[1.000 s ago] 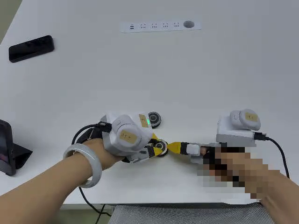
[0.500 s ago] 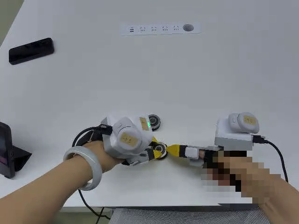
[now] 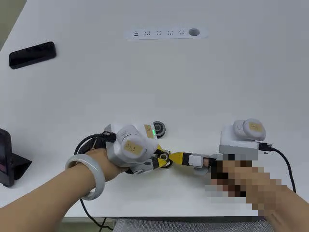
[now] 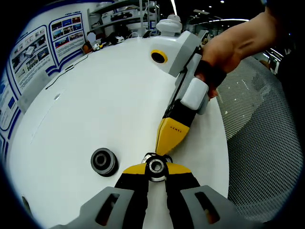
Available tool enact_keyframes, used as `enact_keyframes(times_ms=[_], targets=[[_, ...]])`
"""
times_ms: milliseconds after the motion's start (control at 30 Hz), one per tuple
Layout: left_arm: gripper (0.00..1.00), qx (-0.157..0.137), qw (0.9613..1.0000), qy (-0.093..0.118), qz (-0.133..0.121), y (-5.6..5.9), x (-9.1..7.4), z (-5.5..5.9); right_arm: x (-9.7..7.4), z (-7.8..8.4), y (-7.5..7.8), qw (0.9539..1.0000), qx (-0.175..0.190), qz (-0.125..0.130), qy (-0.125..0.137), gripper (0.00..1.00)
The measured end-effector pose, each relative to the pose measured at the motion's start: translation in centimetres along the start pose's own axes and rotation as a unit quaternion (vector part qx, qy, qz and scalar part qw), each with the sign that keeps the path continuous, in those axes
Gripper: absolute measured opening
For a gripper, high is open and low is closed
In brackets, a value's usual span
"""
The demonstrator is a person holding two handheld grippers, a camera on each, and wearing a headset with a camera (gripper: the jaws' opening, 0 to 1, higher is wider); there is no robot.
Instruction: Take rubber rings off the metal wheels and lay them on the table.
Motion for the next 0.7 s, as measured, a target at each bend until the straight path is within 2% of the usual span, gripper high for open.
enact_keyframes(times_ms=[300, 700], targets=[[0.13, 0.001, 1.0, -0.001, 0.0, 0.01, 0.01, -0.01, -0.06, -0.1, 0.18, 1.0, 0.0, -0.001, 0.002, 0.01], [0.13, 0.002, 1.0, 0.0, 0.0, 0.0, 0.0, 0.03, 0.01, 0.01, -0.51, 0.9999, 0.001, -0.008, 0.006, 0.01]])
Point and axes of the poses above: the centre of the closed fingertips' face, and the gripper's own axes: x roughly forward along the fingers, y roughly to its right, z roughly out of its underside, the point moved 10 cm from there along -x, roughly backward along the fingers, and after that the axes turned 7 degrees about y, right-handed, at the moved point
